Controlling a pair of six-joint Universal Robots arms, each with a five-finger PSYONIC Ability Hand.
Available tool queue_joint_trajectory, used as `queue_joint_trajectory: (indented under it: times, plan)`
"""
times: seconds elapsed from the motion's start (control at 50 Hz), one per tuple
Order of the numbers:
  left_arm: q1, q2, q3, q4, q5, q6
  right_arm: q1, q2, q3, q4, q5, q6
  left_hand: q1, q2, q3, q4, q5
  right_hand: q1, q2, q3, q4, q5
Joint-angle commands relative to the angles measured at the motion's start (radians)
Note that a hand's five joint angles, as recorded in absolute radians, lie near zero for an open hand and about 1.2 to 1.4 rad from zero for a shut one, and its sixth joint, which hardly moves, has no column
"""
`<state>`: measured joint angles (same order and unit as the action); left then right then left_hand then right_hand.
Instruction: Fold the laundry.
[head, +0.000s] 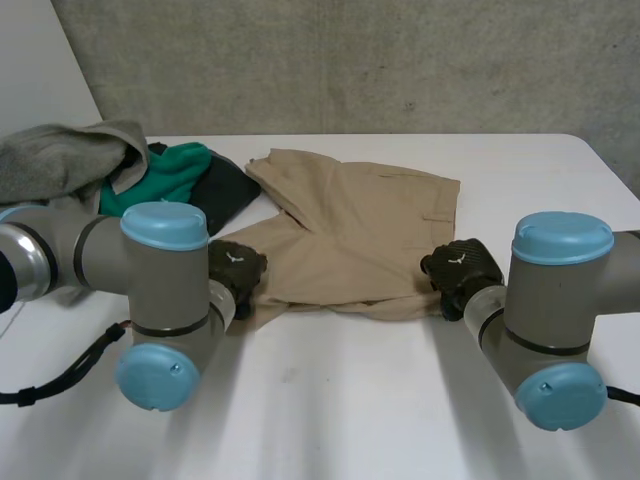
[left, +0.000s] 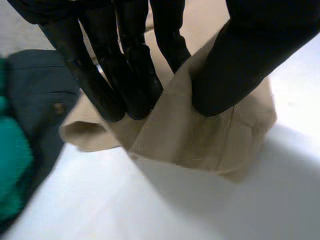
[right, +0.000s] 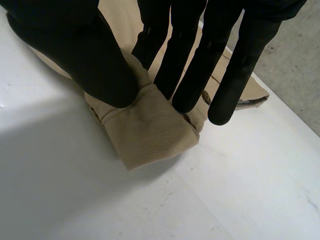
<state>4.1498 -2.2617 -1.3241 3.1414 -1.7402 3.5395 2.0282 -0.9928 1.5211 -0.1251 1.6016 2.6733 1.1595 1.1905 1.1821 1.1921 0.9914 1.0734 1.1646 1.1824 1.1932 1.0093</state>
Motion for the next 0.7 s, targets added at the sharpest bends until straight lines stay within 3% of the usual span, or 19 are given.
queue_joint_trajectory:
  times: [0.02,0.16,0.26,0.38,0.46,0.56,0.7]
  plan:
    - [0.009,0.118,-0.052,0.000,-0.055,0.006,-0.032,-0.056,-0.010,0.112,-0.020,-0.049,0.237,0.206,0.214,0.204,0.230,0.323,0.232,0.214,0.203,0.212]
    - [-0.003,0.361,-0.210,-0.113,0.019,0.048,-0.069,-0.193,0.010,0.344,-0.095,-0.173,0.237,0.206,0.214,0.204,0.230,0.323,0.232,0.214,0.203,0.212]
    - [-0.028,0.504,-0.345,-0.335,0.086,0.136,-0.106,-0.311,0.022,0.659,-0.178,-0.311,0.237,0.206,0.214,0.204,0.230,0.323,0.232,0.214,0.203,0.212]
    - [-0.072,0.525,-0.415,-0.503,0.142,0.145,-0.154,-0.359,0.043,0.993,-0.252,-0.414,0.237,0.206,0.214,0.204,0.230,0.323,0.232,0.214,0.203,0.212]
    - [-0.092,0.502,-0.394,-0.512,0.134,0.148,-0.161,-0.354,0.051,0.986,-0.279,-0.417,0.237,0.206,0.214,0.204,0.230,0.323,0.232,0.214,0.203,0.212]
    - [-0.076,0.397,-0.255,-0.416,0.076,0.154,-0.163,-0.320,0.002,0.900,-0.269,-0.365,0.237,0.206,0.214,0.204,0.230,0.323,0.232,0.214,0.203,0.212]
    - [-0.019,0.191,0.061,-0.189,0.067,0.203,-0.163,-0.189,-0.145,0.580,-0.200,-0.133,0.237,0.206,0.214,0.204,0.230,0.323,0.232,0.214,0.203,0.212]
